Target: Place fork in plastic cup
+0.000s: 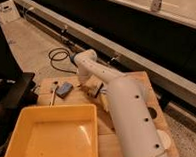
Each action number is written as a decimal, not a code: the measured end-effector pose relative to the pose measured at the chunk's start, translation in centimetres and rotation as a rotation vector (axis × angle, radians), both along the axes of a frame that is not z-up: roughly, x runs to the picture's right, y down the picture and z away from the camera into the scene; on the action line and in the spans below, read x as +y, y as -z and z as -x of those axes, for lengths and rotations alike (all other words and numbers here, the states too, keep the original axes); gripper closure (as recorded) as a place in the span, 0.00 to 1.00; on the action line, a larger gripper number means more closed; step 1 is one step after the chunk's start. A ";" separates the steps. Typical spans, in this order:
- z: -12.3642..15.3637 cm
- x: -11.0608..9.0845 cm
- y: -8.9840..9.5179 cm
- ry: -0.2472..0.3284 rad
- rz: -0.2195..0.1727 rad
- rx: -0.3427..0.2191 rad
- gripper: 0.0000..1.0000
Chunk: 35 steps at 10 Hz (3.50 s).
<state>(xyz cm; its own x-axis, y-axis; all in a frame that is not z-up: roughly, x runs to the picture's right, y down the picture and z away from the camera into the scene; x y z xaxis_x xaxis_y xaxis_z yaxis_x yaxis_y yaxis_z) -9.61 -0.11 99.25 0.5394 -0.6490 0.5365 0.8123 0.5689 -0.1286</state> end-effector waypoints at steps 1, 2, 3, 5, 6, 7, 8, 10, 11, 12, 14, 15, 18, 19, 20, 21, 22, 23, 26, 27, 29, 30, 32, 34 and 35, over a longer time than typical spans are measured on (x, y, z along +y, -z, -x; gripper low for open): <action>1.3 -0.7 1.9 -0.054 -0.009 -0.008 1.00; 1.7 -1.0 2.7 -0.076 -0.013 -0.011 1.00; 2.0 -1.2 3.4 -0.097 -0.017 -0.012 1.00; 2.4 -1.4 4.0 -0.115 -0.020 -0.015 1.00; 2.5 -1.5 4.1 -0.114 -0.021 -0.017 1.00; 2.5 -1.6 4.2 -0.105 -0.023 -0.012 1.00; 2.3 -2.1 4.4 -0.083 -0.037 0.004 1.00; 1.9 -4.0 5.8 -0.059 -0.064 0.035 1.00; 0.6 -5.7 7.2 -0.053 -0.084 0.067 1.00; -0.3 -6.9 8.3 -0.053 -0.096 0.085 1.00; -2.5 -9.7 11.4 -0.053 -0.125 0.125 1.00; -4.5 -11.1 13.0 -0.061 -0.141 0.152 1.00; -9.0 -12.8 16.4 -0.096 -0.172 0.221 1.00; -10.2 -12.5 17.4 -0.111 -0.181 0.249 1.00; -11.4 -11.7 18.4 -0.137 -0.184 0.267 1.00; -13.5 -10.6 19.3 -0.174 -0.182 0.299 1.00; -14.5 -9.7 20.0 -0.200 -0.178 0.313 1.00; -15.8 -8.2 20.8 -0.238 -0.173 0.335 1.00; -19.6 -4.7 22.9 -0.326 -0.155 0.404 1.00; -20.7 -3.6 23.6 -0.354 -0.150 0.428 1.00; -21.3 -2.8 24.1 -0.378 -0.152 0.435 1.00; -21.3 -2.9 24.0 -0.378 -0.152 0.434 1.00; -21.1 -2.9 24.0 -0.376 -0.153 0.432 1.00; -21.3 -2.9 24.1 -0.379 -0.153 0.434 1.00; -21.2 -2.9 24.0 -0.371 -0.154 0.430 1.00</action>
